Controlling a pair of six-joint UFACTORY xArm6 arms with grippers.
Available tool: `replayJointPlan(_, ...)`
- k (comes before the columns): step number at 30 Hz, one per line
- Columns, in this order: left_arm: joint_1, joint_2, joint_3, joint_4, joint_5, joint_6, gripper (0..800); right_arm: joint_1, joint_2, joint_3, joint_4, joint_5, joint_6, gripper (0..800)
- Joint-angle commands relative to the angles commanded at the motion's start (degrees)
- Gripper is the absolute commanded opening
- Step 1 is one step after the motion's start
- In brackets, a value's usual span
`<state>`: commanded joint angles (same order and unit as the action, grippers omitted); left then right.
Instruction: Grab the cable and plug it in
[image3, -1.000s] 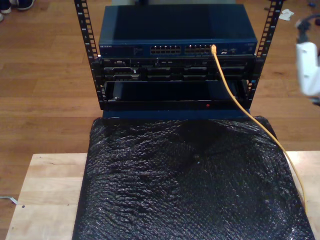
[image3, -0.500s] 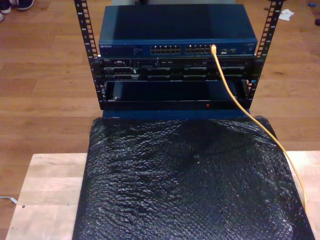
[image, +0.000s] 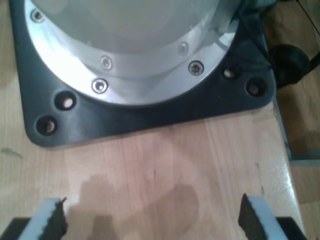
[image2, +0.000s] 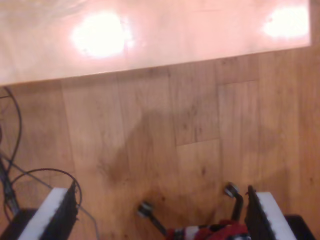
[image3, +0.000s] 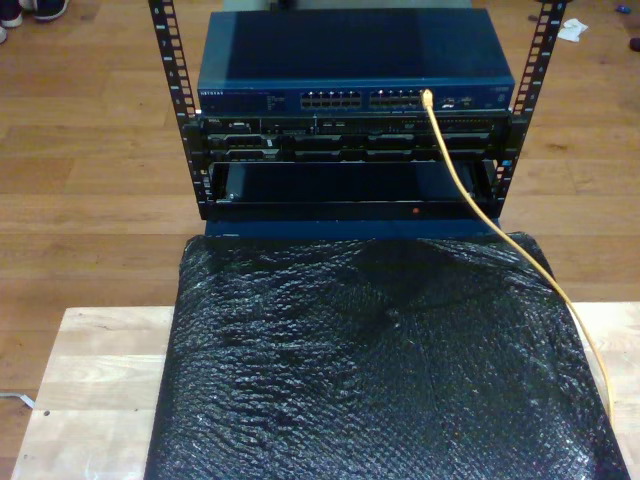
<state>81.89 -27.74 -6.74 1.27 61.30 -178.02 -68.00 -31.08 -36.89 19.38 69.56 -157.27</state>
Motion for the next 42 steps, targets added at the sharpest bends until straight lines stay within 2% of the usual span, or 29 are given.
replayJointPlan(6, 0.0, 0.0, 0.0, 0.0, 0.0, 0.0, 799, -6.4, -2.0, 1.5, -6.9, 3.3, -5.5, 793)
replayJointPlan(16, 0.0, 0.0, 0.0, 0.0, 0.0, 0.0, 799, -13.3, -4.6, 6.2, -11.4, 3.4, -13.5, 793)
replayJointPlan(30, 0.0, 0.0, 0.0, 0.0, 0.0, 0.0, 799, -14.8, -8.1, 16.5, -11.9, 2.5, -14.7, 793)
replayJointPlan(42, 0.0, 0.0, 0.0, 0.0, 0.0, 0.0, 799, -14.9, -9.4, 27.0, -12.0, -7.9, -16.8, 793)
